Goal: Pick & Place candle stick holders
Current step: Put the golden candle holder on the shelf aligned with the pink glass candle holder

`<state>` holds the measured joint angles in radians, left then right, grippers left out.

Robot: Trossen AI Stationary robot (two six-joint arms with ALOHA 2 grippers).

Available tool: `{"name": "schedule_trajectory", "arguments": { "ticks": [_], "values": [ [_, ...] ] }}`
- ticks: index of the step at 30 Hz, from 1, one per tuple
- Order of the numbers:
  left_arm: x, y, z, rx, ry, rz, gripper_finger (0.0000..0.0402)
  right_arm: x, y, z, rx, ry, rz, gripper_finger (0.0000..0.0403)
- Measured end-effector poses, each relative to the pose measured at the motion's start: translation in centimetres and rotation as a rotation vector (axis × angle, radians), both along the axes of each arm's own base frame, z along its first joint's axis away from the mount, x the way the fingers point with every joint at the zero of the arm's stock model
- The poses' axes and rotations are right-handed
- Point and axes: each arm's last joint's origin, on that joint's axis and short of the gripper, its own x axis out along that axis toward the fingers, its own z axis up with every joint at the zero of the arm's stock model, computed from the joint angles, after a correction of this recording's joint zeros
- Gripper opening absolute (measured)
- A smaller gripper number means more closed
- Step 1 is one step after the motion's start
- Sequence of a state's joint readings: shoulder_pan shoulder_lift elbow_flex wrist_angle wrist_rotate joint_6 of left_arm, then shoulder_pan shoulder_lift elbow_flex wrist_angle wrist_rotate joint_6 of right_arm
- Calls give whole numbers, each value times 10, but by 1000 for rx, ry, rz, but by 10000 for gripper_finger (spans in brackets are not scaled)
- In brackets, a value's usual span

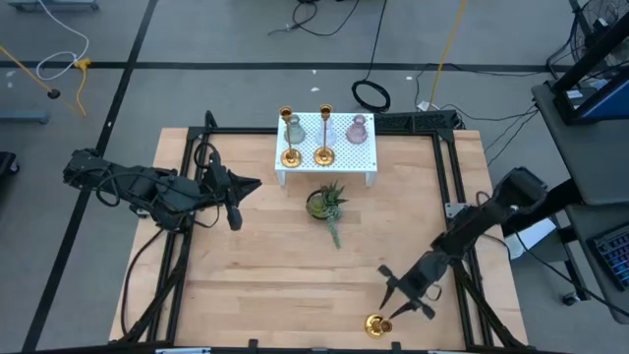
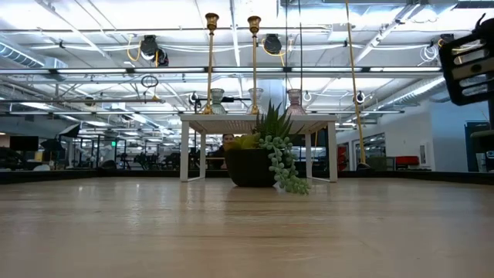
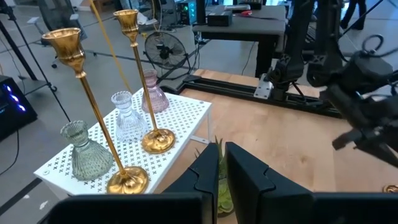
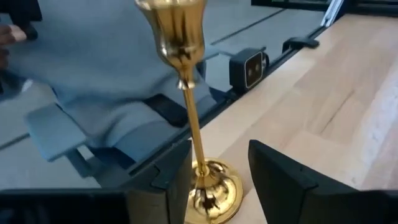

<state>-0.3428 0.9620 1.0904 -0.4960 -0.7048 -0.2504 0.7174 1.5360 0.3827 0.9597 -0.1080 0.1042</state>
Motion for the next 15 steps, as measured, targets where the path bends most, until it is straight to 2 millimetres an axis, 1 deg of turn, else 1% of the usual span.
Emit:
{"name": "schedule_trajectory", "arguments": {
  "ticks": [4,8,15],
  "values": [
    [0,0,0,-13,-5,4,35,14,11,-5,-19,5,5,155],
    [0,0,0,-13,-5,4,35,23,21,-10,-50,-30,72,151],
    [0,0,0,5,2,-1,35,28,25,-21,-38,-78,69,134]
  ]
}}
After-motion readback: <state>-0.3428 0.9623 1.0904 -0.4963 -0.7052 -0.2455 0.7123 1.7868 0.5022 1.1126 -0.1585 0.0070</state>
